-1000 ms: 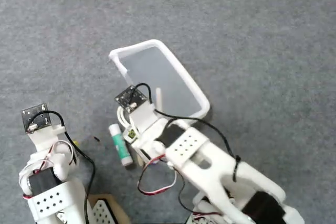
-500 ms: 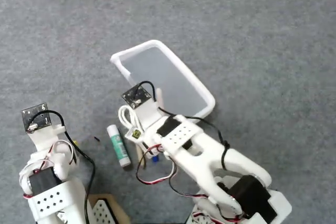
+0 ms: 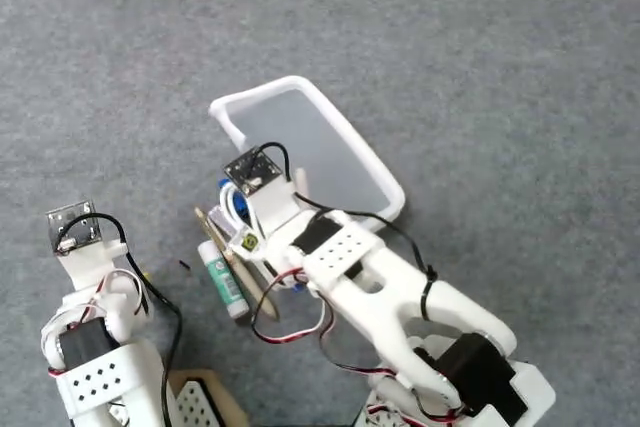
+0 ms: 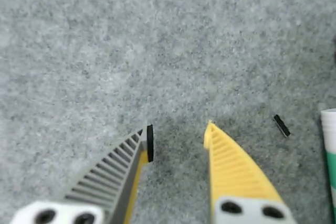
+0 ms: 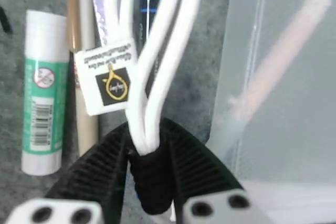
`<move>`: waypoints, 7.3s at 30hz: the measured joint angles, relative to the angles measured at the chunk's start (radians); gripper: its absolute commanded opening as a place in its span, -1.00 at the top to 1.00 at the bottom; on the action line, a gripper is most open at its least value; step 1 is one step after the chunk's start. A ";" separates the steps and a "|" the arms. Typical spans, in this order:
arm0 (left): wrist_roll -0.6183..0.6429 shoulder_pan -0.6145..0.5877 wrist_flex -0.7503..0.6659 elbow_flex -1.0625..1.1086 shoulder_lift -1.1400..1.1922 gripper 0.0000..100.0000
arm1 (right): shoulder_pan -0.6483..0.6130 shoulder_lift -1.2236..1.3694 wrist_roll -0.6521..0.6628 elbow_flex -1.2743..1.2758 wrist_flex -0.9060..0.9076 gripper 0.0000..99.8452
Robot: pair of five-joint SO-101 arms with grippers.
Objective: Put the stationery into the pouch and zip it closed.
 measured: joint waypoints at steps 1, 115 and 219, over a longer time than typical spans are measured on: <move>0.000 0.000 -0.002 0.000 0.000 0.63 | 0.000 0.000 0.000 -0.005 0.000 0.98; 0.256 0.267 0.029 -0.532 -0.002 0.64 | 0.071 -0.104 0.003 -1.215 0.934 0.98; 0.423 0.936 0.411 -1.475 0.678 0.46 | 0.318 -0.259 -0.187 -1.255 0.450 0.98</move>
